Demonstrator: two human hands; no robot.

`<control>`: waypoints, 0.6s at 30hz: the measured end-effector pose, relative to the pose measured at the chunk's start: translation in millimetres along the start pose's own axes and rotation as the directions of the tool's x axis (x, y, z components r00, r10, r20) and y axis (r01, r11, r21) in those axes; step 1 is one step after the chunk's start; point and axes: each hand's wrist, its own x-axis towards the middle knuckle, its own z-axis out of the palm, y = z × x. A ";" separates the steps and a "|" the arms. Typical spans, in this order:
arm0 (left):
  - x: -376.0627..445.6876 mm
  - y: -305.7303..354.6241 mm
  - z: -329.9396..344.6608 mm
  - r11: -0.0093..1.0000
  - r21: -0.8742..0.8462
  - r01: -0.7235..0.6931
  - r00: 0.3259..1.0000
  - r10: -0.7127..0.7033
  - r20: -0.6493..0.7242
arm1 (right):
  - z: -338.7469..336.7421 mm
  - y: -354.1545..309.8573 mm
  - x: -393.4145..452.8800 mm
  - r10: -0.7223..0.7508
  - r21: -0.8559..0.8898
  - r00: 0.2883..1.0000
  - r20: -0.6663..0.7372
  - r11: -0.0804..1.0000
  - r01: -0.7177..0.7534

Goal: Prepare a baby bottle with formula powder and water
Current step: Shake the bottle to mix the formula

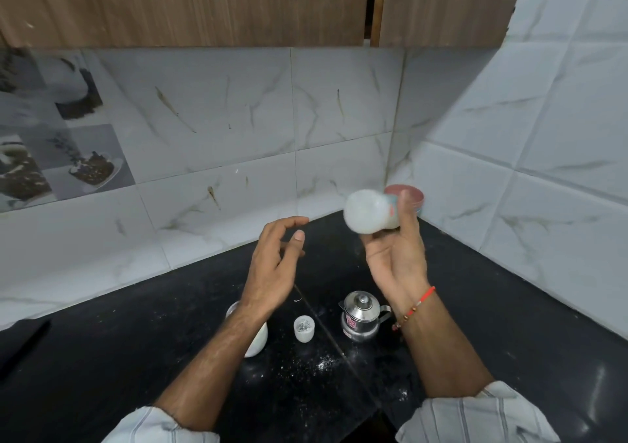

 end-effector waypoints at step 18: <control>-0.1 2.1 1.7 1.000 0.005 -0.010 1.000 0.010 0.006 | -3.1 6.1 -5.5 -0.095 -0.047 0.977 0.189 0.993 0.106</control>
